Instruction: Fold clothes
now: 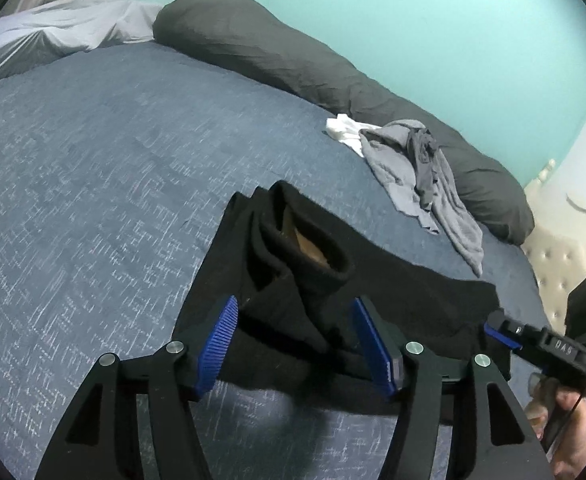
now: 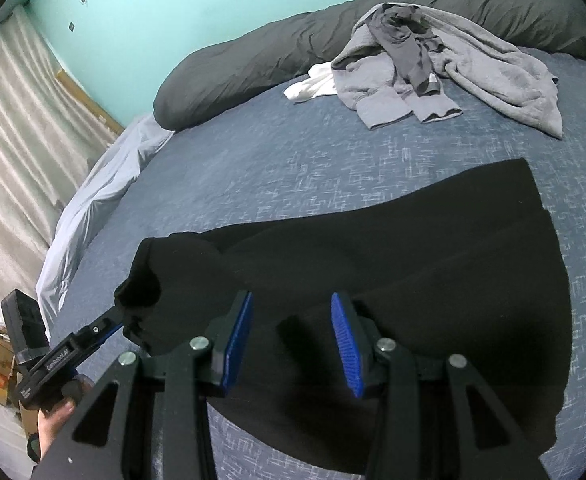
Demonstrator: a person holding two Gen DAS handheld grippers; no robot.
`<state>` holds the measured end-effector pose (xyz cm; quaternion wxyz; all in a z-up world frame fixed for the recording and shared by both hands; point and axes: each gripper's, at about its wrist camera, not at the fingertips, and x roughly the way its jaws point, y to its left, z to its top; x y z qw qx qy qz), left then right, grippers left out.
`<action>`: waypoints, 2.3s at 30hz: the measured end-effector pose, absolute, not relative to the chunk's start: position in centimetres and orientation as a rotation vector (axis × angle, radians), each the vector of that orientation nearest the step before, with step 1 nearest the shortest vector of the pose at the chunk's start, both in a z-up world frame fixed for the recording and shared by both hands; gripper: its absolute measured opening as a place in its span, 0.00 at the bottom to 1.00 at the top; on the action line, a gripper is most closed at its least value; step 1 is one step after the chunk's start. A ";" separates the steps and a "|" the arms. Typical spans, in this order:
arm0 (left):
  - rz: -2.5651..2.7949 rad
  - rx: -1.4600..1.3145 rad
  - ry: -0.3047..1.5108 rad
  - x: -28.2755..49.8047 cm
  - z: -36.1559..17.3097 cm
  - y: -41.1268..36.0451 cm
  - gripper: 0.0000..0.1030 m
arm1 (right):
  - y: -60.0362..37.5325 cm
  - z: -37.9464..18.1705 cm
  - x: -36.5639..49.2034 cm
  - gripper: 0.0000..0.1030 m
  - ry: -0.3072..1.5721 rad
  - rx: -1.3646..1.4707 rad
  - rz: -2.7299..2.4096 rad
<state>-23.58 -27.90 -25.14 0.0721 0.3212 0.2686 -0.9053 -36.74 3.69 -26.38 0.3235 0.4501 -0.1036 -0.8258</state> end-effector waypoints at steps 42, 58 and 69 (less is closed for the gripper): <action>-2.712 0.962 0.798 -23.8 -26.0 -28.9 0.16 | 14.5 -27.5 -38.4 0.49 -0.322 1.250 -2.428; -2.708 0.954 0.799 -23.4 -25.6 -28.7 0.12 | 17.6 -29.7 -37.2 0.22 -0.402 1.333 -2.368; -2.717 0.886 0.809 -22.8 -23.8 -28.7 0.13 | 19.7 -29.4 -34.4 0.45 -0.349 1.309 -2.369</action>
